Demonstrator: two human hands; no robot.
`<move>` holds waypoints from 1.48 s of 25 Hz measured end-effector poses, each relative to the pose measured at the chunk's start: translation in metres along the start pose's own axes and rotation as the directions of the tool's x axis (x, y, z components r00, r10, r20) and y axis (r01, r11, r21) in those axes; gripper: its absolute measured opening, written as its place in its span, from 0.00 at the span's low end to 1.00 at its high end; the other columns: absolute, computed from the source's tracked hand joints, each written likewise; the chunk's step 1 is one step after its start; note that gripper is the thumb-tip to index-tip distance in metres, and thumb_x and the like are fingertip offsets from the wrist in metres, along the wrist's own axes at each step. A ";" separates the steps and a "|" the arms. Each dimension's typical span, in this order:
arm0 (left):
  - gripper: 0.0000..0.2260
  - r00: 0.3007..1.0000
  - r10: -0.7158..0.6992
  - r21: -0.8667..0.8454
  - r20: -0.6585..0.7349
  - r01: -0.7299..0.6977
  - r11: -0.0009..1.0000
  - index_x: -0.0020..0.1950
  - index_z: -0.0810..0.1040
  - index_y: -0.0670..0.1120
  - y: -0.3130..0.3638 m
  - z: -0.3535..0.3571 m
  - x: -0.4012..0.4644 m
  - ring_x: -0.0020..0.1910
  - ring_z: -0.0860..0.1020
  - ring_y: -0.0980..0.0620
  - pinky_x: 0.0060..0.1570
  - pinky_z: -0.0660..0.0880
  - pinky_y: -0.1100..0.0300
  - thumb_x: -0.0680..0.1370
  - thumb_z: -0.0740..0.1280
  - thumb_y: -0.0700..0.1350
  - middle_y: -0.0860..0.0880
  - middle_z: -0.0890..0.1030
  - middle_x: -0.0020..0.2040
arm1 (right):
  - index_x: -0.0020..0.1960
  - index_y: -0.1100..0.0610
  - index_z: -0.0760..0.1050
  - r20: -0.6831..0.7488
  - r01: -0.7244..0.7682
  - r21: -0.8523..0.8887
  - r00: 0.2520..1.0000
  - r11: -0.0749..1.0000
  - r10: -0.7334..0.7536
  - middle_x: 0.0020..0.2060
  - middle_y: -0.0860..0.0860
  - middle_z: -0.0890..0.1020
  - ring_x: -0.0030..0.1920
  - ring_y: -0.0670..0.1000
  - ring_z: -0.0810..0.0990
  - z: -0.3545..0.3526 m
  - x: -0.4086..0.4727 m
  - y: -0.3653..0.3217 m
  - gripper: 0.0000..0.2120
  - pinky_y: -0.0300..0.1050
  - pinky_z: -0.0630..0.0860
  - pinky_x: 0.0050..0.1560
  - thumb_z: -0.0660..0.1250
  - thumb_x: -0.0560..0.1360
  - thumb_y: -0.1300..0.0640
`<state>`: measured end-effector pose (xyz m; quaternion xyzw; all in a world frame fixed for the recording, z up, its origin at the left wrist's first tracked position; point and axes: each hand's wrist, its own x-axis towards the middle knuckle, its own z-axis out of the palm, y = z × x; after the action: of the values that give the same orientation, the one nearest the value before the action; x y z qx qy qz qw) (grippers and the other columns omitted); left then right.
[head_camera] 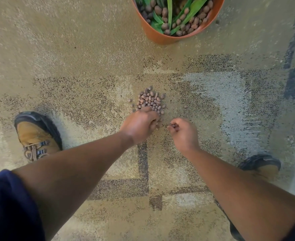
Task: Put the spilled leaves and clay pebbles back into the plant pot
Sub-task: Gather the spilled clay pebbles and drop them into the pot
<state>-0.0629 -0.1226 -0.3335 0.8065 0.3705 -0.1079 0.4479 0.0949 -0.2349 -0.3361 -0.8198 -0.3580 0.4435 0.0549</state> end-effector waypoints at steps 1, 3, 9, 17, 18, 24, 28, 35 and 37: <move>0.08 1.000 -0.014 0.009 -0.006 0.014 1.000 0.53 0.81 0.48 -0.002 -0.002 0.002 0.46 0.78 0.55 0.45 0.80 0.63 0.82 0.63 0.42 0.50 0.78 0.48 | 0.43 0.58 0.77 0.001 0.032 -0.053 0.999 0.998 -0.032 0.40 0.49 0.80 0.40 0.50 0.81 0.000 0.002 -0.003 0.05 0.42 0.81 0.38 0.70 0.77 0.65; 0.07 0.998 -0.041 0.013 -0.037 0.042 0.999 0.54 0.81 0.47 -0.006 -0.008 0.004 0.47 0.79 0.54 0.45 0.81 0.63 0.82 0.63 0.42 0.49 0.79 0.49 | 0.43 0.58 0.76 0.019 0.077 -0.140 0.997 0.987 -0.075 0.40 0.50 0.79 0.40 0.50 0.80 0.001 0.004 -0.007 0.07 0.45 0.82 0.38 0.68 0.77 0.67; 0.07 0.967 -0.084 -0.192 -0.240 0.037 0.981 0.55 0.83 0.43 0.013 -0.048 0.019 0.49 0.82 0.50 0.48 0.83 0.60 0.81 0.67 0.40 0.50 0.81 0.53 | 0.48 0.56 0.77 0.021 0.064 -0.240 0.998 0.969 -0.061 0.36 0.48 0.78 0.34 0.47 0.80 -0.007 0.017 -0.014 0.03 0.42 0.82 0.33 0.66 0.80 0.61; 0.04 0.694 0.034 -0.198 -0.719 -0.252 0.947 0.50 0.82 0.41 0.061 -0.156 0.069 0.43 0.82 0.52 0.42 0.82 0.62 0.79 0.69 0.40 0.46 0.82 0.47 | 0.48 0.52 0.82 -0.156 0.092 0.188 0.986 0.978 -0.063 0.37 0.43 0.82 0.32 0.42 0.82 -0.082 0.033 -0.075 0.05 0.33 0.79 0.29 0.71 0.77 0.61; 0.05 0.692 0.073 -0.140 -0.718 -0.246 0.959 0.50 0.83 0.41 0.061 -0.167 0.080 0.44 0.82 0.51 0.43 0.82 0.58 0.79 0.68 0.40 0.45 0.83 0.48 | 0.49 0.51 0.82 -0.294 0.208 0.275 0.948 0.939 -0.123 0.37 0.41 0.82 0.33 0.40 0.83 -0.099 0.034 -0.092 0.05 0.33 0.80 0.31 0.72 0.77 0.61; 0.11 0.868 0.175 0.229 -0.465 -0.073 0.971 0.60 0.82 0.44 0.051 -0.173 0.102 0.50 0.80 0.43 0.48 0.79 0.46 0.80 0.67 0.45 0.43 0.82 0.53 | 0.61 0.58 0.81 -0.533 0.412 0.273 0.817 0.869 -0.220 0.48 0.46 0.84 0.39 0.37 0.83 -0.150 0.069 -0.159 0.14 0.34 0.82 0.41 0.74 0.76 0.58; 0.07 0.781 0.302 0.173 -0.547 -0.248 0.953 0.55 0.80 0.37 0.046 -0.153 0.088 0.50 0.80 0.43 0.46 0.81 0.47 0.78 0.66 0.36 0.40 0.80 0.55 | 0.53 0.55 0.81 -0.662 0.486 0.285 0.723 0.826 -0.197 0.43 0.45 0.83 0.37 0.39 0.80 -0.149 0.072 -0.141 0.06 0.37 0.80 0.38 0.70 0.77 0.62; 0.16 0.960 -0.241 0.006 -0.143 0.244 0.970 0.63 0.75 0.46 -0.006 -0.063 0.033 0.60 0.74 0.50 0.68 0.74 0.53 0.77 0.69 0.35 0.48 0.72 0.63 | 0.61 0.53 0.76 0.014 -0.117 -0.059 0.993 0.991 0.118 0.57 0.52 0.79 0.47 0.49 0.79 -0.068 0.047 -0.033 0.13 0.45 0.80 0.55 0.71 0.77 0.60; 0.18 0.943 -0.332 0.016 -0.020 0.333 0.943 0.61 0.74 0.47 -0.023 -0.052 0.018 0.57 0.75 0.49 0.63 0.78 0.51 0.74 0.72 0.37 0.49 0.71 0.60 | 0.59 0.55 0.75 0.004 -0.128 -0.128 0.992 0.984 0.130 0.56 0.56 0.78 0.50 0.54 0.80 -0.046 0.048 -0.017 0.12 0.51 0.81 0.58 0.71 0.77 0.61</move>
<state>-0.0741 -0.0640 -0.3273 0.7375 0.5041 -0.1787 0.4124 0.1383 -0.1815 -0.3345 -0.8404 -0.3321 0.4274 -0.0284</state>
